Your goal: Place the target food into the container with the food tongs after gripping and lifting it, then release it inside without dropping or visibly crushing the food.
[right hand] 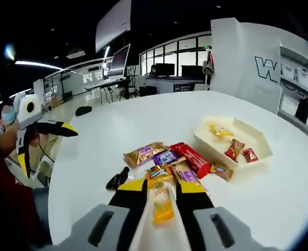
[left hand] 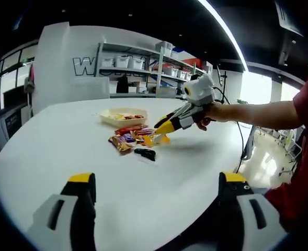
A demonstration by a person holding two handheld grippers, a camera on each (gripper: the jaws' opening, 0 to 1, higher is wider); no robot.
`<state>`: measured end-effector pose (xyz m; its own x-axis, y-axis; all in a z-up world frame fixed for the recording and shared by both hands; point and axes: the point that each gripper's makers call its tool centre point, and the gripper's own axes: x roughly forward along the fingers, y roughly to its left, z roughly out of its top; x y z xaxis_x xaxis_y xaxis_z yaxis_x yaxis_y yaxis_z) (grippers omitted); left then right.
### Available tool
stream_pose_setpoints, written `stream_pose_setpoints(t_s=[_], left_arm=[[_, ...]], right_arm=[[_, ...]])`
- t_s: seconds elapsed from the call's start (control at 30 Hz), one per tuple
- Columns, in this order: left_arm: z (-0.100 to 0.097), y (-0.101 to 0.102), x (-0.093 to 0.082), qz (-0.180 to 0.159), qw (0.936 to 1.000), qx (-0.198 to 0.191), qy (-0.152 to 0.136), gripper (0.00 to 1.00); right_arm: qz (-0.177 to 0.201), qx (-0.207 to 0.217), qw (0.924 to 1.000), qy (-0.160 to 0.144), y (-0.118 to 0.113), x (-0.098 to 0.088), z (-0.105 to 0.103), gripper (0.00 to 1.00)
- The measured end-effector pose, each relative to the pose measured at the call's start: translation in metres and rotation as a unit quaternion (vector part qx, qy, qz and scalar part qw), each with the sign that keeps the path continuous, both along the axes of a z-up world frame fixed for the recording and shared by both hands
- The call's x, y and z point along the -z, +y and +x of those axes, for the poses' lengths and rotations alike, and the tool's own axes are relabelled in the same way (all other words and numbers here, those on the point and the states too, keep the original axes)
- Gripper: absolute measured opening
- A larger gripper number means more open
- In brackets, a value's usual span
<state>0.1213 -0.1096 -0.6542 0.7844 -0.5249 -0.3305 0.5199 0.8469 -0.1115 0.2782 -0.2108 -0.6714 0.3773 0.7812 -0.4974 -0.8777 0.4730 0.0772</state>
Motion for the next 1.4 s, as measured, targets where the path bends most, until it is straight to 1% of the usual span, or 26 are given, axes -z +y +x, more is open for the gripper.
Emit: stream_pose_setpoints(t_s=[0.03,0.07,0.17,0.23,0.3,0.4,0.47,0.57,0.67,0.73,0.8,0.83,0.93,1.0,1.07,1.1,1.13,1.23,1.33,1.4], left_arm=[[0.0,0.0,0.0,0.0,1.0,0.001,0.0,0.96],[0.001,-0.001,-0.001,0.0,1.0,0.001,-0.001,0.96],[0.001,-0.001,-0.002,-0.001,1.0,0.001,-0.003,0.96],[0.001,0.0,-0.002,0.0,1.0,0.001,-0.003,0.96],[0.001,0.001,-0.002,0.001,1.0,0.001,-0.003,0.96],[0.0,0.002,-0.003,-0.002,1.0,-0.001,-0.004,0.96],[-0.001,0.002,-0.003,-0.002,1.0,-0.002,-0.004,0.96],[-0.002,0.003,-0.002,-0.002,1.0,-0.003,-0.003,0.96],[-0.001,0.003,-0.002,-0.003,1.0,-0.004,-0.004,0.96],[-0.001,0.002,-0.002,-0.003,1.0,-0.003,-0.004,0.96],[-0.001,0.001,-0.003,-0.003,1.0,-0.002,-0.005,0.96],[-0.001,0.001,-0.003,-0.003,1.0,-0.001,-0.005,0.96],[0.0,0.0,-0.003,-0.003,1.0,0.001,-0.005,0.96],[0.0,-0.001,-0.002,-0.004,1.0,0.001,-0.005,0.96],[-0.001,-0.001,-0.002,-0.003,1.0,0.001,-0.004,0.96],[-0.001,-0.001,-0.002,-0.003,1.0,0.001,-0.005,0.96],[-0.001,0.0,-0.003,-0.003,1.0,0.001,-0.005,0.96],[-0.002,0.002,-0.004,-0.004,1.0,-0.002,-0.006,0.96],[-0.002,0.003,-0.003,0.0,1.0,-0.003,-0.005,0.96],[-0.002,0.004,-0.002,-0.001,1.0,-0.003,-0.004,0.96]], right_arm=[[0.004,0.0,1.0,0.004,0.0,0.0,0.0,0.16],[0.002,-0.002,1.0,-0.004,-0.001,0.0,0.0,0.16],[0.0,-0.003,0.9999,-0.011,0.001,-0.002,-0.004,0.17],[0.002,-0.005,0.9999,-0.011,0.002,-0.004,-0.008,0.17],[0.008,-0.003,0.9999,-0.009,0.002,-0.006,-0.008,0.18],[0.021,0.005,0.9997,-0.006,-0.001,-0.013,-0.004,0.18],[0.037,0.013,0.9992,-0.005,-0.005,-0.023,-0.001,0.18],[0.04,0.016,0.999,-0.008,-0.008,-0.03,-0.001,0.18],[0.039,0.018,0.999,-0.013,-0.011,-0.031,0.0,0.18],[0.047,0.022,0.9986,-0.012,-0.012,-0.035,0.0,0.18],[0.067,0.029,0.9972,-0.013,-0.012,-0.046,0.002,0.18],[0.07,0.03,0.997,-0.012,-0.012,-0.048,0.002,0.18],[0.091,0.038,0.9951,-0.016,-0.011,-0.064,0.007,0.18],[0.117,0.053,0.9915,-0.023,-0.009,-0.09,0.021,0.18],[0.127,0.059,0.9898,-0.024,-0.008,-0.1,0.027,0.18],[0.14,0.07,0.9873,-0.029,-0.007,-0.112,0.036,0.18],[0.145,0.074,0.9862,-0.03,-0.007,-0.118,0.04,0.18],[0.153,0.086,0.9838,-0.038,-0.007,-0.132,0.055,0.18],[0.158,0.092,0.9823,-0.041,-0.007,-0.138,0.063,0.18],[0.156,0.102,0.9813,-0.045,-0.008,-0.142,0.073,0.18]])
